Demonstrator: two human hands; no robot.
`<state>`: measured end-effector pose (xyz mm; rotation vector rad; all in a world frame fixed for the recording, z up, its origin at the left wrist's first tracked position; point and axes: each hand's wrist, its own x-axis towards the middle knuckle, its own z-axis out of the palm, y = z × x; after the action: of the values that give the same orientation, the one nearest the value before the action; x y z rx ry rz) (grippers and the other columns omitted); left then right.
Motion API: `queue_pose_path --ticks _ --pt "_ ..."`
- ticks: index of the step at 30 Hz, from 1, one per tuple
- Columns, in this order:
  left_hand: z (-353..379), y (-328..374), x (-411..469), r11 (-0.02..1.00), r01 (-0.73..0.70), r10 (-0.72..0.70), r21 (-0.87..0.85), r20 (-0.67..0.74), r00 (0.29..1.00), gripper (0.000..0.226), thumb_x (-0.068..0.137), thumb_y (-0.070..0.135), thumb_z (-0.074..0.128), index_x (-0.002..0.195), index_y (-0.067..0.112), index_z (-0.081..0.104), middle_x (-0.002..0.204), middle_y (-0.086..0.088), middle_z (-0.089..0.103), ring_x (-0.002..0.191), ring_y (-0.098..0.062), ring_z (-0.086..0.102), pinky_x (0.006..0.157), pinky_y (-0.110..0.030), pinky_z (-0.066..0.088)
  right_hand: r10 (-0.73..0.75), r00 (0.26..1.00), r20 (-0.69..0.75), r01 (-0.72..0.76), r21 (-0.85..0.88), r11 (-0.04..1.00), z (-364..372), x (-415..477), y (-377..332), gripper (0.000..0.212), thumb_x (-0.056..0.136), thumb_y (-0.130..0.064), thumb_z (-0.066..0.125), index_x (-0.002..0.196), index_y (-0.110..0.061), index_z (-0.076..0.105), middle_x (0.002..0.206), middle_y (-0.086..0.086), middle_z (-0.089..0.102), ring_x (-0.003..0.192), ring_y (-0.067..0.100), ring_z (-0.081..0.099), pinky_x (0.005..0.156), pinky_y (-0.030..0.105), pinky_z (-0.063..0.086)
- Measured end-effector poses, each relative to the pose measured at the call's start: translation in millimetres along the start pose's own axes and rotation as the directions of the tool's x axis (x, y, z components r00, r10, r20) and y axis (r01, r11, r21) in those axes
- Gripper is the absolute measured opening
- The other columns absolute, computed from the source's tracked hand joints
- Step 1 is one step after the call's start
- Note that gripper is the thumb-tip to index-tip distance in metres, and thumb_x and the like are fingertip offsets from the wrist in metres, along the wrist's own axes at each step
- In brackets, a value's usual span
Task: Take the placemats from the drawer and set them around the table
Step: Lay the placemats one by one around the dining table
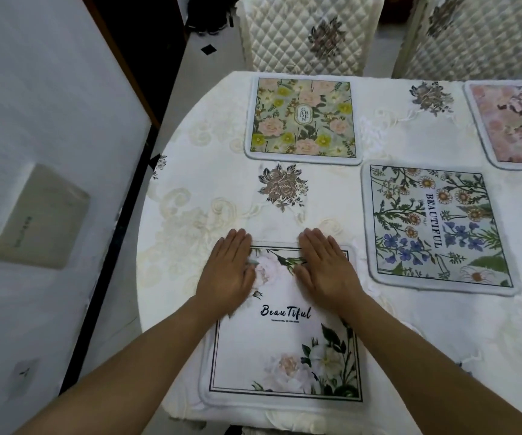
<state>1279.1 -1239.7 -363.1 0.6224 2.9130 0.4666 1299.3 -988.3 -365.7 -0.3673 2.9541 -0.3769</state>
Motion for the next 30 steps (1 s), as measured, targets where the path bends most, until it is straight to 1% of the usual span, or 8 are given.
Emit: queue_pose_path --ticks 3,7,11,13,16,19,26,30 --pt "-4 -14 -8 0.999 -0.008 0.007 -0.043 -0.016 1.000 0.059 0.096 0.032 0.031 0.147 0.001 0.033 0.157 -0.015 0.029 0.148 -0.027 0.017 0.122 -0.042 0.013 0.083 0.996 -0.030 -0.083 0.007 0.997 -4 -13 27 0.067 0.100 -0.050 0.018 0.154 -0.010 0.018 0.162 0.010 0.019 0.151 0.021 0.009 0.123 0.040 0.007" --pt "-10 -14 -12 0.999 -0.020 0.020 -0.041 -0.001 1.000 0.058 0.096 0.029 0.032 0.145 -0.004 0.035 0.154 -0.020 0.032 0.147 -0.032 0.020 0.121 -0.044 0.016 0.087 0.996 -0.025 -0.086 0.009 0.996 -7 -17 33 0.068 0.099 -0.049 0.019 0.153 -0.007 0.022 0.161 0.014 0.023 0.151 0.023 0.012 0.123 0.039 0.007" --pt "-17 3 -23 0.996 0.072 -0.071 -0.052 0.005 0.997 0.060 0.096 0.028 0.028 0.145 -0.007 0.032 0.154 -0.025 0.029 0.145 -0.039 0.020 0.120 -0.048 0.019 0.161 0.987 -0.010 -0.161 0.008 0.987 -11 -25 15 0.067 0.100 -0.045 0.020 0.154 -0.005 0.015 0.163 0.015 0.012 0.151 0.027 0.003 0.123 0.041 0.001" --pt "-10 16 -46 0.995 0.091 -0.090 -0.032 0.017 0.996 0.061 0.096 0.028 0.028 0.146 -0.008 0.028 0.154 -0.027 0.024 0.145 -0.041 0.017 0.119 -0.051 0.019 0.098 0.995 0.003 -0.098 0.024 0.995 -5 -48 -7 0.065 0.101 -0.040 0.024 0.154 -0.003 0.012 0.162 0.017 0.005 0.151 0.031 0.001 0.123 0.045 0.001" --pt "9 38 -97 0.997 0.081 -0.082 0.014 0.030 0.996 0.063 0.095 0.030 0.033 0.146 -0.007 0.029 0.155 -0.028 0.022 0.146 -0.041 0.016 0.118 -0.056 0.015 -0.100 0.995 -0.021 0.102 0.084 0.991 22 -109 -51 0.065 0.098 -0.038 0.039 0.149 0.001 0.029 0.159 0.018 0.021 0.149 0.034 0.019 0.120 0.050 0.014" --pt "21 50 -138 0.997 0.066 -0.068 0.037 0.060 0.996 0.063 0.095 0.031 0.032 0.145 -0.007 0.030 0.156 -0.027 0.021 0.146 -0.038 0.014 0.116 -0.053 0.010 -0.202 0.979 0.018 0.201 0.042 0.979 45 -150 -79 0.068 0.098 -0.043 0.041 0.151 -0.001 0.027 0.160 0.015 0.023 0.151 0.029 0.013 0.118 0.048 0.015" --pt "21 45 -153 1.000 0.027 -0.028 0.010 0.070 0.997 0.061 0.097 0.030 0.031 0.147 -0.004 0.030 0.156 -0.023 0.025 0.147 -0.034 0.016 0.116 -0.051 0.014 -0.168 0.985 0.042 0.167 0.027 0.986 39 -141 -70 0.068 0.097 -0.044 0.042 0.150 -0.002 0.031 0.159 0.015 0.028 0.150 0.028 0.015 0.118 0.046 0.019" --pt "12 13 -153 0.995 0.103 -0.102 -0.011 0.058 0.993 0.058 0.099 0.027 0.024 0.150 -0.001 0.024 0.157 -0.018 0.023 0.147 -0.030 0.016 0.119 -0.048 0.012 -0.009 1.000 -0.007 0.009 0.066 0.998 24 -144 -23 0.068 0.096 -0.043 0.042 0.151 -0.006 0.028 0.161 0.012 0.023 0.151 0.024 0.013 0.120 0.044 0.018"
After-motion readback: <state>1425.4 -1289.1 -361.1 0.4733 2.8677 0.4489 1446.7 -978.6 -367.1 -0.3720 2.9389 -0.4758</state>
